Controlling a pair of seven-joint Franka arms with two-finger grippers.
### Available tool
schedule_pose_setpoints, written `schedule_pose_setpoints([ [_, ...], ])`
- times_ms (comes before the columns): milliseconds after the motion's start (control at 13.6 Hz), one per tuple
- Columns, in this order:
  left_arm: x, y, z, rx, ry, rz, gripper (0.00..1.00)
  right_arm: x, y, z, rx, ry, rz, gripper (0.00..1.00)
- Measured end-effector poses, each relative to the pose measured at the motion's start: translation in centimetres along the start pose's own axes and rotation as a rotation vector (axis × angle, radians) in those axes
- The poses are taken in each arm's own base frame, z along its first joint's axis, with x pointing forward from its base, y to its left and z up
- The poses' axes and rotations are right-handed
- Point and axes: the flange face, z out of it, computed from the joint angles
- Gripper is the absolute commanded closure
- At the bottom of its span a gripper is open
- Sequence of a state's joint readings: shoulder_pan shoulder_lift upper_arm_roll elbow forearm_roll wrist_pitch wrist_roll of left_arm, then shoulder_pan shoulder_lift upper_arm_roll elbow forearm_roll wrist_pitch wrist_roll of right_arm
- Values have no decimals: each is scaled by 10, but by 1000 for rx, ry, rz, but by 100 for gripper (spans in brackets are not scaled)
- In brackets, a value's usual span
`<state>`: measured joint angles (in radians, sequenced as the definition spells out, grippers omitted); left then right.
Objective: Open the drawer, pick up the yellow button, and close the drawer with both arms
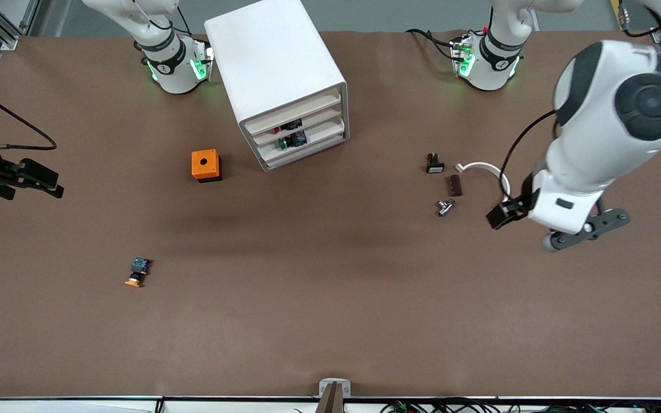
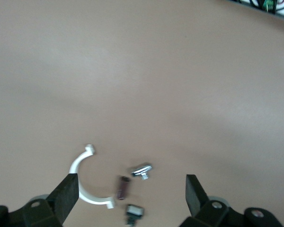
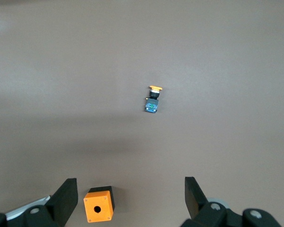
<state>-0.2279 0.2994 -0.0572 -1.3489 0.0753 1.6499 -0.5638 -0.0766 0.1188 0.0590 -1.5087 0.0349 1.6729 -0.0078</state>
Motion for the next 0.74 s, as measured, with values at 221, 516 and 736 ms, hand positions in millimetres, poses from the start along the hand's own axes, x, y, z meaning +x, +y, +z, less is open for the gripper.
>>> schedule_pose_setpoints([
  [221,-4,-38,-24,21,-34,97,1,-3,-2,-6,-10,7,15,0],
  [516,-7,-61,-35,33,-65,165,1,-11,9,-5,-17,7,36,0],
  [736,-8,-75,-40,39,-82,174,1,-17,9,-1,-17,25,38,0],
])
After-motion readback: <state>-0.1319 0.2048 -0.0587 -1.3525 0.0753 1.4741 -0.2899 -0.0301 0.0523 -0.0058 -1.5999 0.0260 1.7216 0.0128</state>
